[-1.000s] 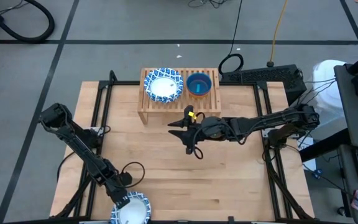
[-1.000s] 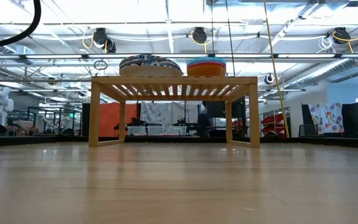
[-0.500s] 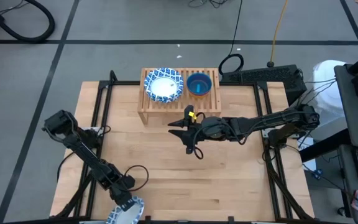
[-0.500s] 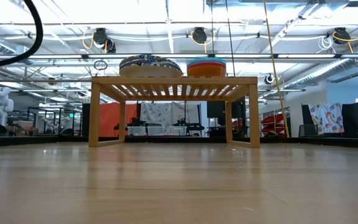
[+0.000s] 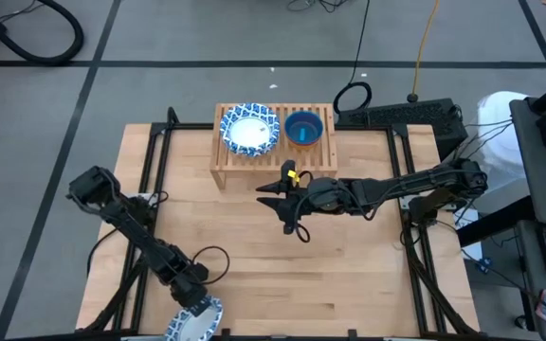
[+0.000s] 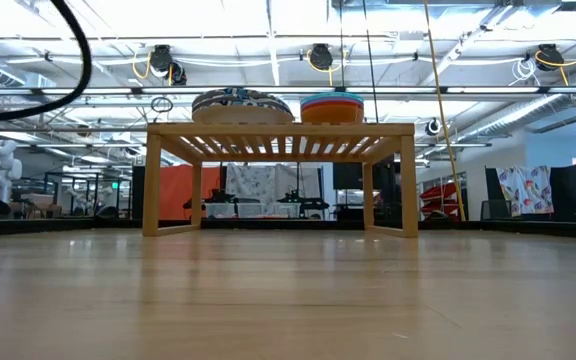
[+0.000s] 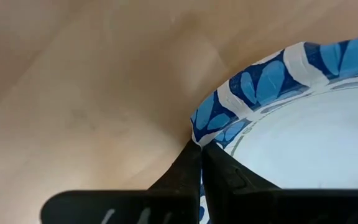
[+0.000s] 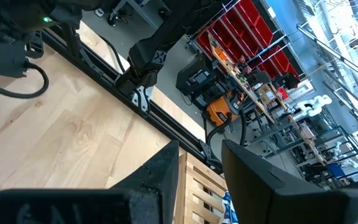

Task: Place and stack bowls onto a shelf
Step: Stack the white patterned bowl on top of the white patterned bowl on the shelf

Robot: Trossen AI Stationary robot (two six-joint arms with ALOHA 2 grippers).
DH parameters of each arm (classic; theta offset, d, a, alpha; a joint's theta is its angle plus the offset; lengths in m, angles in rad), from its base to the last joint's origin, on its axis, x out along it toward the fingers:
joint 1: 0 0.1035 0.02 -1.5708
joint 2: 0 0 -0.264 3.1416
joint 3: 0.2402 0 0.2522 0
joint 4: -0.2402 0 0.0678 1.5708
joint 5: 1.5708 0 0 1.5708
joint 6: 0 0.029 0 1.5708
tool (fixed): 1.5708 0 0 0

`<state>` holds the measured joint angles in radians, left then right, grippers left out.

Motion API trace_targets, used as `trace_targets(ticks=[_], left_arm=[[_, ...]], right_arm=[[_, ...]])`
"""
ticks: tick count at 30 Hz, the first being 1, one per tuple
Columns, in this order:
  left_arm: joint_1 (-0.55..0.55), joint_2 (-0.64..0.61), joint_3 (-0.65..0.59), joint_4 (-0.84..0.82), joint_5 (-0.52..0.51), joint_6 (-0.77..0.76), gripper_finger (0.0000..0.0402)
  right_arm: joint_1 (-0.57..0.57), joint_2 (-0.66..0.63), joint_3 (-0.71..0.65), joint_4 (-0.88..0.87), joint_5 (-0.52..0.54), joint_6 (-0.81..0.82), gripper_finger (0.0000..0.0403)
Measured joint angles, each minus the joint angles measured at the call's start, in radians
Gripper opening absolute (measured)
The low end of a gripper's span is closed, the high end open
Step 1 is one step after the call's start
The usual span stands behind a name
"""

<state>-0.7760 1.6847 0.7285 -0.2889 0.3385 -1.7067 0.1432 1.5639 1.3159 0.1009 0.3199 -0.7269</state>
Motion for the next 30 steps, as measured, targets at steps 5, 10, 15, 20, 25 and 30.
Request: trace_targets(ticks=[5,10,15,20,25,30], left_arm=[[0.053,-0.017,-0.002,-0.019,-0.007,0.051,0.0001],[0.118,-0.091,-0.009,-0.052,-0.157,0.142,0.0001],[0.169,-0.218,-0.008,-0.165,-0.326,0.189,0.0000],[0.182,-0.321,0.055,-0.366,-0.375,0.193,0.0000],[0.180,-0.349,0.186,-0.570,-0.411,0.205,0.0000],[0.184,-0.349,0.368,-0.806,-0.521,0.232,0.0000]], right_arm=[[0.000,0.000,0.000,0.000,0.001,0.000,0.0114],[0.000,0.000,0.000,0.000,0.001,0.000,0.0114],[0.000,-0.015,0.000,-0.001,0.002,-0.008,0.0114],[0.000,-0.039,0.000,-0.001,0.017,-0.019,0.0114],[0.000,-0.072,0.000,-0.002,0.053,-0.022,0.0114],[0.003,-0.129,0.000,-0.031,0.053,-0.027,0.0114]])
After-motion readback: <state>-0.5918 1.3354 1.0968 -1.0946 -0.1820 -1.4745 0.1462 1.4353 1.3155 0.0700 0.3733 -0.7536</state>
